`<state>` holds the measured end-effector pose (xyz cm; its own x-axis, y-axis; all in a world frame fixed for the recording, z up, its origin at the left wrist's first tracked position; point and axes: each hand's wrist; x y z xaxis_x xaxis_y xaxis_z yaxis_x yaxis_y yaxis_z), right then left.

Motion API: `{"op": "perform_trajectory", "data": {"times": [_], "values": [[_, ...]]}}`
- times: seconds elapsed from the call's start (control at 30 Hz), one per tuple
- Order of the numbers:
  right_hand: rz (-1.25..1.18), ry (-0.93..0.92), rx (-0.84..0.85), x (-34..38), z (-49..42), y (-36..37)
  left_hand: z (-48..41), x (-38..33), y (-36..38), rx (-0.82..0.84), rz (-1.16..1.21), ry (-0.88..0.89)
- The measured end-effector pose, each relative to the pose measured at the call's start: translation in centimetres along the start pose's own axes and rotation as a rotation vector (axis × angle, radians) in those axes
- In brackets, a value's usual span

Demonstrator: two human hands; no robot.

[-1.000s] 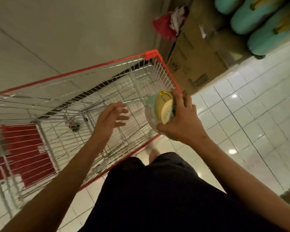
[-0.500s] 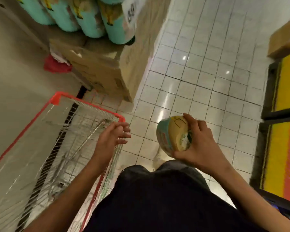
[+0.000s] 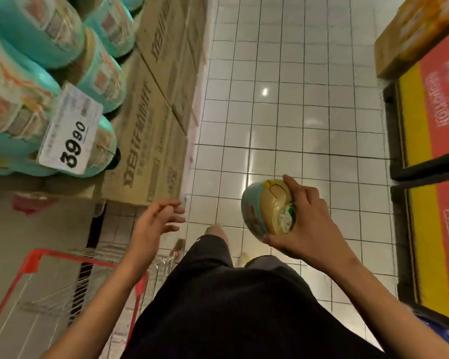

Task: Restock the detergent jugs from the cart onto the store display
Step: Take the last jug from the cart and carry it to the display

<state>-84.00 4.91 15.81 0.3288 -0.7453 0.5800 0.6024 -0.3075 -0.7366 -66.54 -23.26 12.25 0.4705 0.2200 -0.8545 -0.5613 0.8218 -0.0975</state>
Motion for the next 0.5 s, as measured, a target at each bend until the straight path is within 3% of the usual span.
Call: {"op": "perform_trajectory", "data": {"times": [0.37,0.5], "values": [[-0.044,0.069,-0.029,2.4,-22.4,-9.2,-24.5,-13.7,5.3,0.089,-0.078,0.067],[-0.066,0.078,-0.032,3.4,-29.3,-14.1,-33.4,-20.8,7.3,0.086,0.008,0.13]]}}
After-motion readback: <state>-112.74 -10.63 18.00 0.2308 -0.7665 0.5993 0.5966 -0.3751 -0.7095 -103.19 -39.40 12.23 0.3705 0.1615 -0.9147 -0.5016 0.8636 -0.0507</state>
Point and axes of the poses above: each hand's wrist, its own z-axis away from the middle knuckle, its own y-axis out of the palm, x = y × z, and after that the axes turned 3 degrees about -y, right-handed
